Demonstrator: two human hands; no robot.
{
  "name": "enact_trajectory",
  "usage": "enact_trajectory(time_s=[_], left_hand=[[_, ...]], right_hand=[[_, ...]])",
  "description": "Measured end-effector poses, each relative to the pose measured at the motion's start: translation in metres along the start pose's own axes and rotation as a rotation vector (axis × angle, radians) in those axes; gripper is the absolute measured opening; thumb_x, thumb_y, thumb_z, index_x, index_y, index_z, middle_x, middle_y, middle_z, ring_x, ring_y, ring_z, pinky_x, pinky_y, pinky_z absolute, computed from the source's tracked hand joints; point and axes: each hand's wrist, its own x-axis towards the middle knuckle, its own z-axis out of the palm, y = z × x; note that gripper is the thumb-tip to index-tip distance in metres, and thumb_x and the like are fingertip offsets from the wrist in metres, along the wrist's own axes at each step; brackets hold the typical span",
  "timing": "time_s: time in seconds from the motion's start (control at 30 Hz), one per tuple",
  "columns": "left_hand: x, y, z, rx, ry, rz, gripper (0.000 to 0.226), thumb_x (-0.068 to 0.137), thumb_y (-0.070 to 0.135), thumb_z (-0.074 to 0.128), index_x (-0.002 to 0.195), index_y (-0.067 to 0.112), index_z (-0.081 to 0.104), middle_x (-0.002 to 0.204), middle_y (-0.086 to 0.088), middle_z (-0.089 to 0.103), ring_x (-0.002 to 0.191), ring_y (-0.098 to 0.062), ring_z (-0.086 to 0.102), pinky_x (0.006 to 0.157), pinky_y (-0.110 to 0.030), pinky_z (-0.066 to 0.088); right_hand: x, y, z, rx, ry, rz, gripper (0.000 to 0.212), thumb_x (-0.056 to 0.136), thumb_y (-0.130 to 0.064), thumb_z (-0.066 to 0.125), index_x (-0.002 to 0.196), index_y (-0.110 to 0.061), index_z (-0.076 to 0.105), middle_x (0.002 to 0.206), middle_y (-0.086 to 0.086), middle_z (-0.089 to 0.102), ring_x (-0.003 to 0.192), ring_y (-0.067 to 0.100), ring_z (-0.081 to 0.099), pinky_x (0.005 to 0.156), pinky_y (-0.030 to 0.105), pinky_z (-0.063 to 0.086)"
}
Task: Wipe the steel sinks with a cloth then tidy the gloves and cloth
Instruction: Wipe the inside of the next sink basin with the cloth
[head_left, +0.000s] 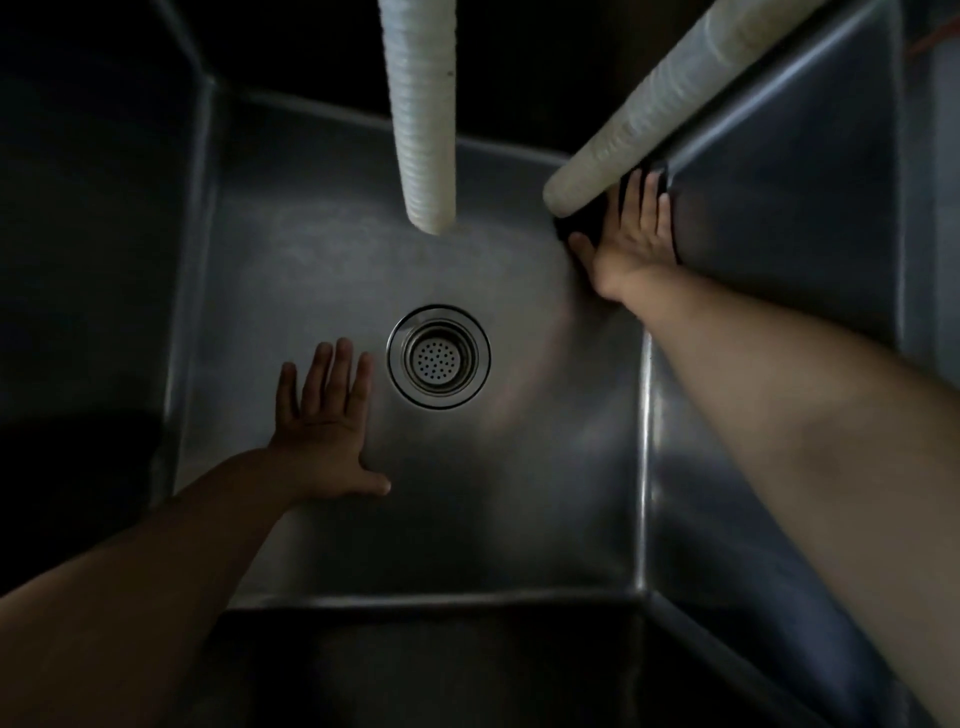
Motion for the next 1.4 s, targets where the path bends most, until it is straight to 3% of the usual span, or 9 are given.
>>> enact_trajectory(time_s=[0.3,0.53,0.67,0.77,0.83,0.93,1.07,1.23,1.4], left_hand=[[-0.005,0.002,0.002,-0.010,0.054,0.025,0.145,0.054,0.075,0.066,0.114,0.025,-0.056,0.117,-0.001,-0.066,0.111,-0.020,-0.060,0.103,-0.048,-0.028],[-0.033,0.006,-0.006,0.119,0.182,0.086,0.109,0.077,0.054,0.062,0.150,0.012,-0.008,0.156,-0.013,-0.021,0.144,-0.027,-0.016,0.116,-0.050,-0.002],[-0.076,-0.012,-0.022,0.239,0.265,0.147,0.091,0.082,0.049,0.058,0.151,0.019,0.005,0.158,-0.008,-0.013,0.145,-0.023,-0.012,0.116,-0.047,-0.004],[-0.123,-0.030,-0.040,0.415,0.286,0.164,0.081,0.088,0.049,0.051,0.151,0.021,0.007,0.158,-0.011,-0.012,0.145,-0.026,-0.010,0.116,-0.049,-0.003],[-0.153,-0.046,-0.055,0.508,0.408,0.282,0.080,0.080,0.040,0.066,0.146,0.011,0.032,0.155,-0.021,0.017,0.143,-0.035,0.016,0.113,-0.058,0.011],[-0.186,-0.073,-0.076,0.554,0.629,0.376,0.059,0.060,0.018,0.080,0.112,-0.005,0.065,0.120,-0.028,0.060,0.116,-0.045,0.054,0.099,-0.067,0.030],[-0.196,-0.105,-0.091,0.558,0.744,0.322,0.052,0.078,0.025,0.036,0.105,-0.008,0.065,0.110,-0.027,0.064,0.123,-0.043,0.048,0.107,-0.065,0.019],[-0.193,-0.114,-0.092,0.431,0.808,0.253,0.045,0.078,0.029,0.038,0.099,0.002,0.068,0.106,-0.016,0.068,0.130,-0.031,0.040,0.114,-0.058,0.009],[-0.191,-0.117,-0.092,0.345,0.834,0.276,0.043,0.079,0.026,0.038,0.102,0.009,0.070,0.106,-0.011,0.070,0.123,-0.032,0.051,0.113,-0.059,0.014]], right_hand=[[-0.163,0.003,0.050,0.025,-0.220,-0.137,0.084,0.092,-0.059,0.025,0.146,-0.011,-0.019,0.153,0.016,-0.026,0.139,0.035,-0.026,0.109,0.041,-0.021],[-0.250,0.008,0.064,-0.115,-0.493,-0.256,0.091,0.092,-0.060,0.029,0.142,-0.006,-0.026,0.148,0.019,-0.033,0.135,0.042,-0.029,0.111,0.048,-0.017],[-0.262,0.008,0.044,-0.346,-0.448,-0.366,0.065,0.100,-0.029,0.026,0.147,-0.002,-0.009,0.154,0.024,-0.014,0.141,0.042,-0.010,0.114,0.050,-0.001],[-0.260,0.011,0.030,-0.289,-0.346,-0.406,0.049,0.095,-0.012,0.036,0.143,-0.012,0.025,0.149,0.016,0.016,0.131,0.036,0.025,0.101,0.042,0.034],[-0.259,0.011,0.029,-0.202,-0.403,-0.358,0.047,0.092,-0.010,0.046,0.136,-0.013,0.031,0.138,0.016,0.023,0.119,0.038,0.035,0.091,0.041,0.044],[-0.263,0.009,0.035,-0.180,-0.444,-0.368,0.044,0.092,-0.009,0.042,0.134,-0.012,0.031,0.135,0.021,0.023,0.112,0.041,0.043,0.090,0.043,0.043],[-0.282,0.003,0.047,-0.192,-0.401,-0.523,0.040,0.095,-0.013,0.034,0.135,-0.011,0.034,0.135,0.022,0.030,0.101,0.032,0.056,0.086,0.036,0.044],[-0.296,-0.030,0.050,-0.099,-0.440,-0.741,0.046,0.100,-0.029,0.033,0.144,-0.012,0.031,0.146,0.022,0.025,0.118,0.035,0.046,0.097,0.038,0.040],[-0.291,-0.089,0.034,-0.034,-0.371,-1.007,0.045,0.090,-0.006,0.046,0.135,0.003,0.044,0.138,0.036,0.035,0.112,0.047,0.051,0.083,0.041,0.052]])
